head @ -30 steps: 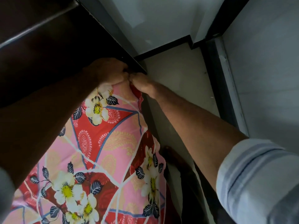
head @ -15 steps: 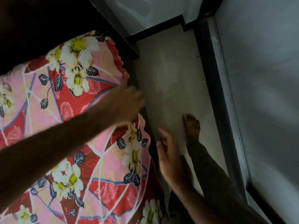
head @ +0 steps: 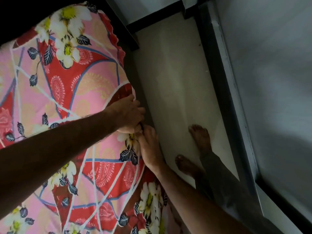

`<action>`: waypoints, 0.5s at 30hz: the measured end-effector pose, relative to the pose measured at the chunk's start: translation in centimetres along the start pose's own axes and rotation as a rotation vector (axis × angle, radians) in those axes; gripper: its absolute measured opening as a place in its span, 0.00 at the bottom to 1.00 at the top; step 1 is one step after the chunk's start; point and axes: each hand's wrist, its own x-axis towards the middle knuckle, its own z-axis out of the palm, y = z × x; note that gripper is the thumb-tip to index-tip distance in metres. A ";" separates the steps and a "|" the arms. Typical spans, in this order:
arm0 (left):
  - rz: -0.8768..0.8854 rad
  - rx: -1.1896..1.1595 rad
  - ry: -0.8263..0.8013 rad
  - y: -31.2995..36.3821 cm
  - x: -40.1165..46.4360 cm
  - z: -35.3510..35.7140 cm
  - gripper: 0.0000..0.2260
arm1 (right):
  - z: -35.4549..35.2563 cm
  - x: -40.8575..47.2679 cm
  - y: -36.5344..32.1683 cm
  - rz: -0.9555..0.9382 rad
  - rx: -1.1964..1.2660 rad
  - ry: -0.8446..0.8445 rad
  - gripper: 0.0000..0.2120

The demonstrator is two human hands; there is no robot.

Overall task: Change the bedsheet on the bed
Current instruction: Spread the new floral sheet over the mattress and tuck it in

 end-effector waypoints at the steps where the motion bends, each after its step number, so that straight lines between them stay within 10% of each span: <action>1: -0.007 0.005 -0.003 -0.1 0.1 0.1 0.21 | 0.0 0.2 0.2 0.027 -0.003 -0.020 0.18; 15: 0.002 -0.156 0.039 -0.1 1.5 0.3 0.21 | -2.5 2.4 -1.9 0.244 -0.144 -0.323 0.25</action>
